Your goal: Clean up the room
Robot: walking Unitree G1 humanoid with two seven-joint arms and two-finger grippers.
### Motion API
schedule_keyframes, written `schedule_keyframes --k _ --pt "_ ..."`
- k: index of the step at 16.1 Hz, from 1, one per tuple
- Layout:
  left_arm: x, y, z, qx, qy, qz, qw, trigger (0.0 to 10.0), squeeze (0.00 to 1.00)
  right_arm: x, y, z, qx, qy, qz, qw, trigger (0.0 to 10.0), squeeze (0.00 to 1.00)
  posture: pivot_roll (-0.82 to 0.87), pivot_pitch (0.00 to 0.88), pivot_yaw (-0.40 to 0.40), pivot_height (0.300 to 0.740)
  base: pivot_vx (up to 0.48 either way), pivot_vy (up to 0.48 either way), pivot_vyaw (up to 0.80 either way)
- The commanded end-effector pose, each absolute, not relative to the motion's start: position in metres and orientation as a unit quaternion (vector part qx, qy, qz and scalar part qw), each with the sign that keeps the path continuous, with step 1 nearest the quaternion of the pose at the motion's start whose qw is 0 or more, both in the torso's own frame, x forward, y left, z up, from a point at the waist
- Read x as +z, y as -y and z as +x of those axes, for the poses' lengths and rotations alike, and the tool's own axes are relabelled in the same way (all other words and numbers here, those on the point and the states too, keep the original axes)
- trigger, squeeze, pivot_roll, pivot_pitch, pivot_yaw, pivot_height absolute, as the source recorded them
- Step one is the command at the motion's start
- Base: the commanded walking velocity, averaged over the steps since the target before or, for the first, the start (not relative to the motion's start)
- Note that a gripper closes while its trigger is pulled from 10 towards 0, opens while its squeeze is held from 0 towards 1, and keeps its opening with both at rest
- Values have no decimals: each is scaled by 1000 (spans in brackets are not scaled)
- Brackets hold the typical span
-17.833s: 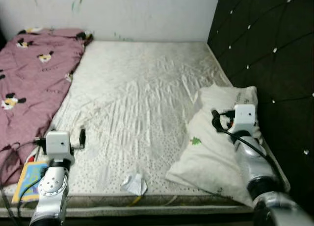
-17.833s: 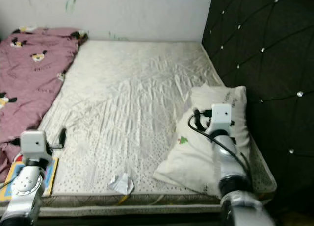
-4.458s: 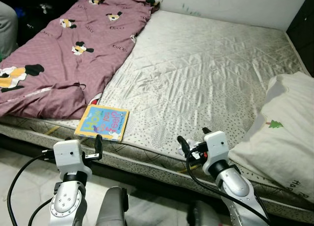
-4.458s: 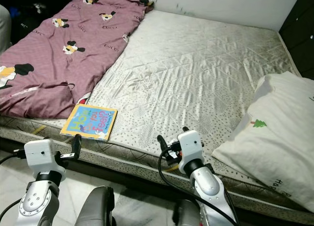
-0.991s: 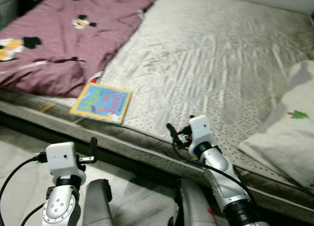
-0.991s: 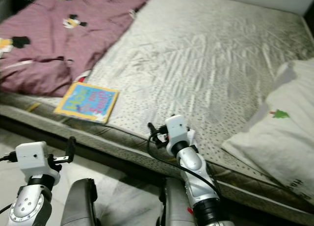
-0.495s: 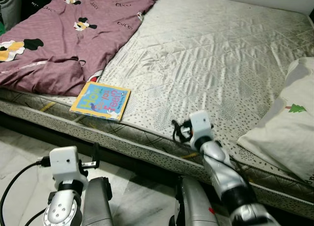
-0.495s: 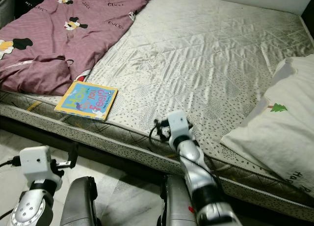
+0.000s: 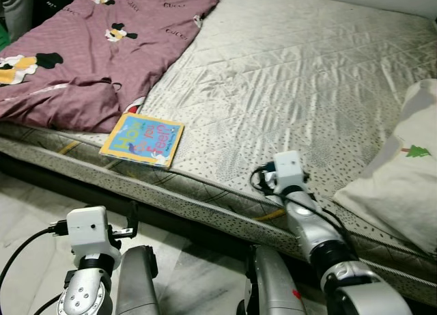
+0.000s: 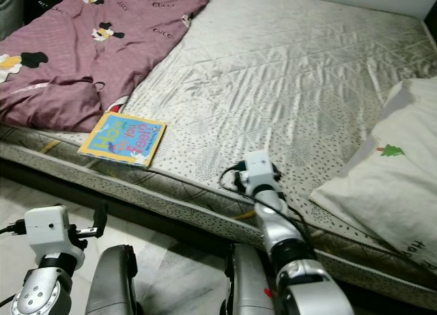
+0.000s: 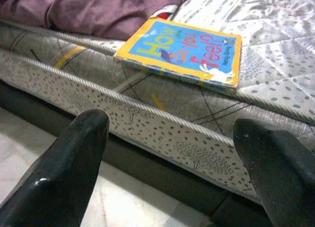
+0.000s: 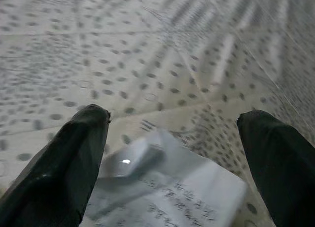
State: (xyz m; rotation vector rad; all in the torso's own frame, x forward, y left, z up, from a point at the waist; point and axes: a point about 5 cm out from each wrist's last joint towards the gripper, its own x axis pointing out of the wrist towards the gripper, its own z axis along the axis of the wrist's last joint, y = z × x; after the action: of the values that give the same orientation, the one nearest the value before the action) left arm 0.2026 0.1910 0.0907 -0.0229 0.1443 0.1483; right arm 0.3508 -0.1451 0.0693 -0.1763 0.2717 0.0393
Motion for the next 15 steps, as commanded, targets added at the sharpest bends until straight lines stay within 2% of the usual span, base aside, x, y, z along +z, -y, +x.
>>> schedule_keyframes --k 1,3,15 --pt "93 -190 201 68 -72 -9 995 10000 0 71 148 353 11 -136 -78 988 10000 0 164 159 -59 546 0 0 -594" --pt "92 -190 202 65 -73 -8 995 10000 0 69 150 352 11 -133 -74 988 10000 0 159 156 -55 546 0 0 -800" --pt "90 -188 204 58 -80 -13 995 10000 0 60 135 348 81 -160 -63 982 10000 0 154 162 -54 546 0 0 0"
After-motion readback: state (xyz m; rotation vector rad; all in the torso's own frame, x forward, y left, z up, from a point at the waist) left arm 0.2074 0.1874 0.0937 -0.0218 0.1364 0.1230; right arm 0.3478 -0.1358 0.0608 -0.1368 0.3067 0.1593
